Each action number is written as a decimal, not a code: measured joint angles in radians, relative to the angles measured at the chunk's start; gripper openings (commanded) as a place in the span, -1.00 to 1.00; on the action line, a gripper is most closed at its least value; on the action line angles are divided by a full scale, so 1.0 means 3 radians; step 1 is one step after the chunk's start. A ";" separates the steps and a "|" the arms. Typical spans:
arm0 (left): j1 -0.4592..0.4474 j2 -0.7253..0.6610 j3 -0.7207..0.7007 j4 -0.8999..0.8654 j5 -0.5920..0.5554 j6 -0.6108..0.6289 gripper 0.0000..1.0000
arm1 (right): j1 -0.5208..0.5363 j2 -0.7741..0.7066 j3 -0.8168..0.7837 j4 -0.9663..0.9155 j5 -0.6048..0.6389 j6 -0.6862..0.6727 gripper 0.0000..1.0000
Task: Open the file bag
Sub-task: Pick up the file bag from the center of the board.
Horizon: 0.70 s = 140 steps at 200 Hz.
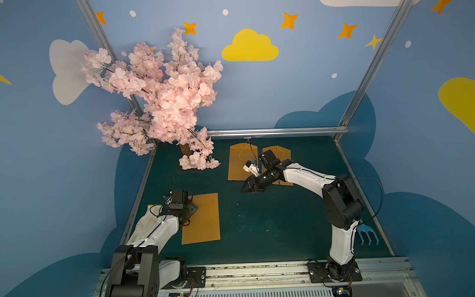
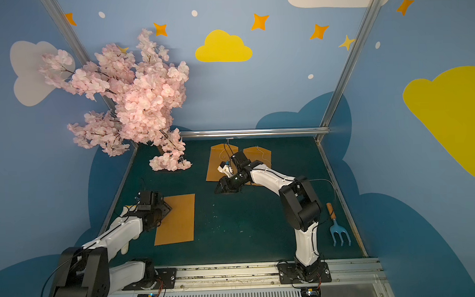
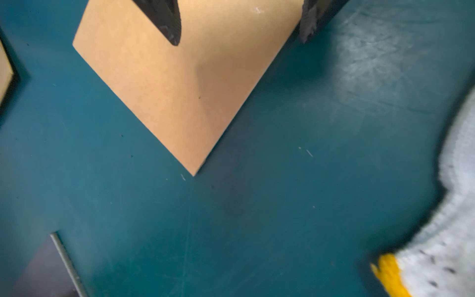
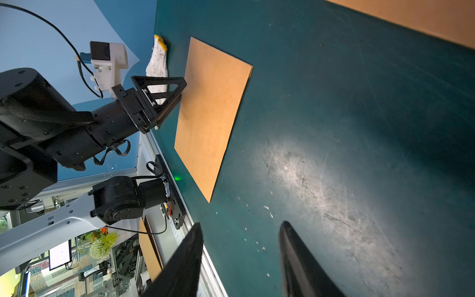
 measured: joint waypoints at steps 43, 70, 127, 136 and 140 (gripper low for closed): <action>-0.0151 -0.0005 -0.0031 0.0121 0.0102 -0.0039 0.45 | 0.0032 0.0001 0.0000 -0.0010 0.0024 0.0038 -0.02; -0.0309 0.0010 -0.0032 0.0177 0.0140 -0.0111 0.45 | 0.0039 0.0001 -0.0001 -0.0013 0.0027 0.0083 -0.02; -0.0655 0.0126 -0.0025 0.0367 0.0034 -0.0294 0.44 | 0.0104 0.0112 -0.0149 0.0149 0.0018 0.0294 0.01; -0.0725 0.0149 -0.0022 0.0401 0.0009 -0.0322 0.44 | 0.0106 0.0140 -0.0192 0.0181 0.0020 0.0326 0.02; -0.0755 0.0158 -0.0020 0.0415 -0.0009 -0.0333 0.44 | 0.0108 0.0150 -0.0209 0.0191 0.0022 0.0346 0.03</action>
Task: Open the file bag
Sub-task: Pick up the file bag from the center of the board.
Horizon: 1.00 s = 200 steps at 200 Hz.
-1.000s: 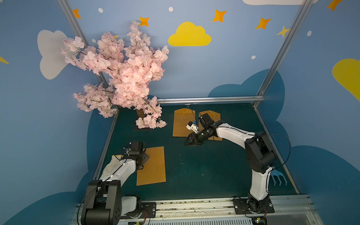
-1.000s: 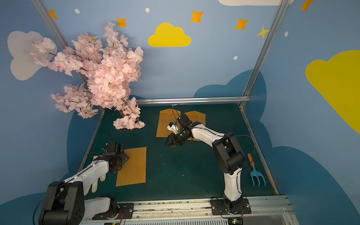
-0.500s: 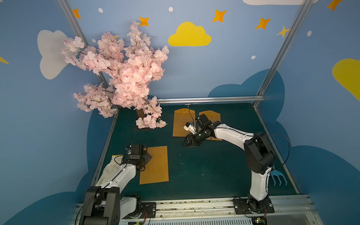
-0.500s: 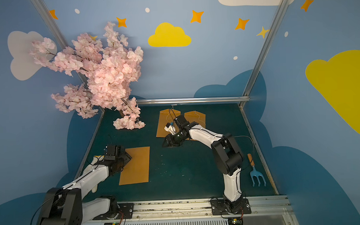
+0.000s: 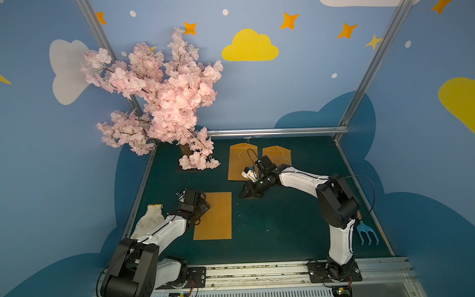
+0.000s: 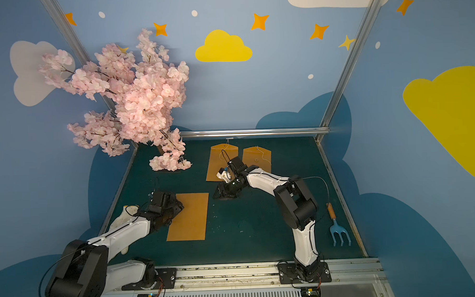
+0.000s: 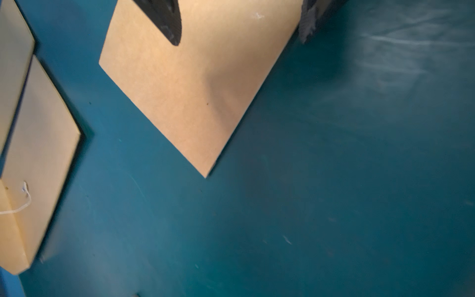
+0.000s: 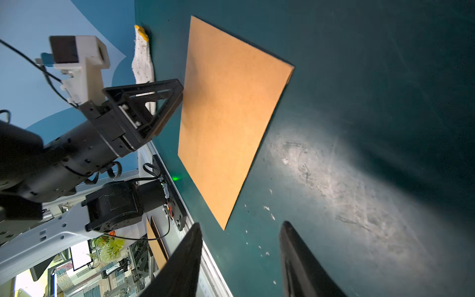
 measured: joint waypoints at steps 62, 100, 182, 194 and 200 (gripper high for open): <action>-0.0362 0.0047 -0.0017 0.0159 -0.0052 -0.0256 0.44 | 0.0015 0.0085 -0.0253 0.0198 0.0010 0.0193 0.04; -0.0492 0.0066 -0.0018 0.0188 -0.0116 -0.0346 0.44 | 0.0043 0.0089 -0.0326 0.0304 0.0043 0.0284 0.05; -0.0662 0.0061 -0.0053 0.0252 -0.0174 -0.0462 0.44 | 0.0067 0.0132 -0.0437 0.0562 0.0095 0.0483 0.05; -0.0670 0.0050 -0.0069 0.0267 -0.0188 -0.0477 0.44 | 0.0072 0.0136 -0.0455 0.0628 0.0090 0.0515 0.05; -0.0671 0.0041 -0.0079 0.0277 -0.0191 -0.0483 0.44 | 0.0072 0.0139 -0.0464 0.0661 0.0084 0.0532 0.05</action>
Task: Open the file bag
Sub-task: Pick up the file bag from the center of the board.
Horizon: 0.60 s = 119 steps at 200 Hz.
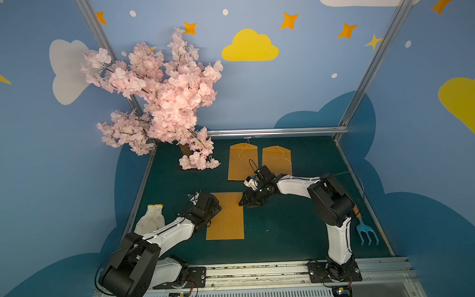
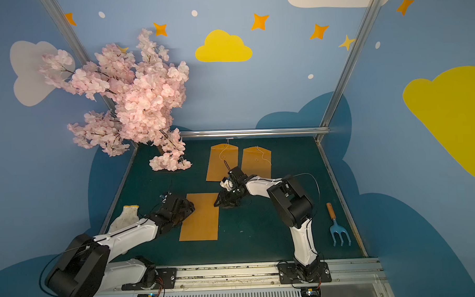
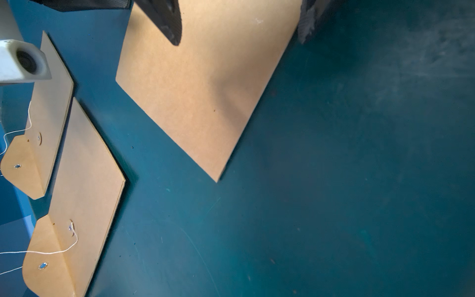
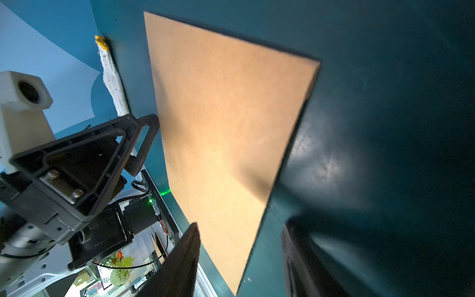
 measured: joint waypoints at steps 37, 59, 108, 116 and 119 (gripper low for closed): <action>-0.0027 -0.0027 -0.0025 0.0017 0.0004 -0.0018 0.44 | 0.0003 0.0038 -0.0031 0.0196 -0.0046 0.0084 0.04; -0.0029 -0.0025 -0.0025 0.0019 0.0003 -0.0023 0.44 | 0.0001 0.0055 -0.0060 0.0326 -0.0107 0.0139 0.04; -0.0034 0.0010 -0.0022 0.0041 -0.0006 -0.0023 0.44 | -0.0046 0.0055 -0.0233 0.0701 -0.0298 0.0303 0.03; -0.0039 0.0022 -0.0017 0.0042 -0.0013 -0.0023 0.44 | -0.0052 0.0055 -0.0257 0.0757 -0.0323 0.0326 0.02; -0.0041 0.0027 -0.0014 0.0042 -0.0017 -0.0023 0.44 | -0.0053 0.0055 -0.0264 0.0776 -0.0328 0.0337 0.02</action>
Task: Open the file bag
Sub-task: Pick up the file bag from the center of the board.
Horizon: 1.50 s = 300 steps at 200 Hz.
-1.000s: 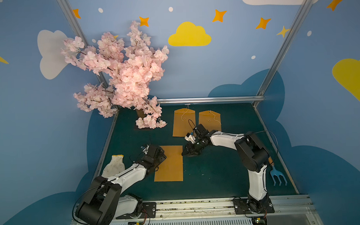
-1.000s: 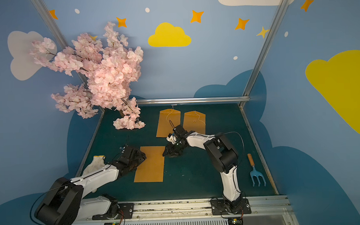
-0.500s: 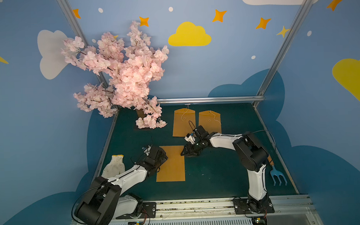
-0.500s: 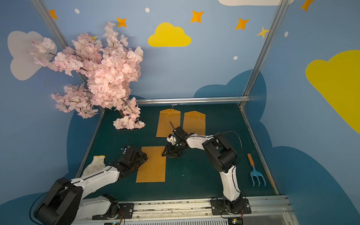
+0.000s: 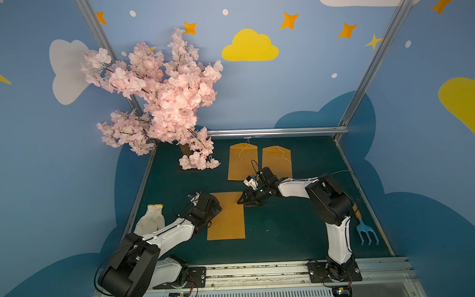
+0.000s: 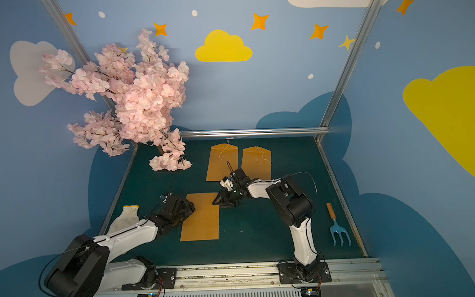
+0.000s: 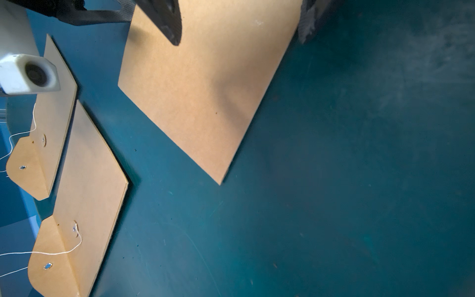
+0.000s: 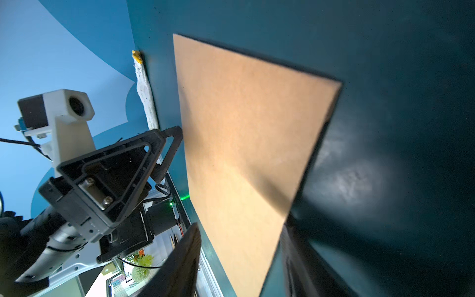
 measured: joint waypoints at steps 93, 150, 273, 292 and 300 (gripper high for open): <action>-0.0036 0.0065 0.0047 -0.0022 -0.0065 0.0001 0.44 | -0.0033 0.0000 -0.0200 0.0495 -0.0079 0.0234 -0.08; -0.0047 0.0107 0.0090 -0.0069 -0.0083 0.0005 0.44 | -0.0043 0.0000 -0.0286 0.0679 -0.0094 0.0336 -0.13; -0.0074 0.0132 0.0113 -0.0088 -0.0127 0.0013 0.44 | -0.0078 -0.0097 -0.0423 0.1190 -0.0174 0.0582 -0.17; -0.0084 0.0145 0.0126 -0.0100 -0.0142 0.0014 0.44 | -0.0080 -0.0135 -0.0423 0.1269 -0.0210 0.0605 -0.17; -0.0085 0.0151 0.0131 -0.0104 -0.0148 0.0014 0.44 | -0.0080 -0.0150 -0.0423 0.1301 -0.0225 0.0615 -0.17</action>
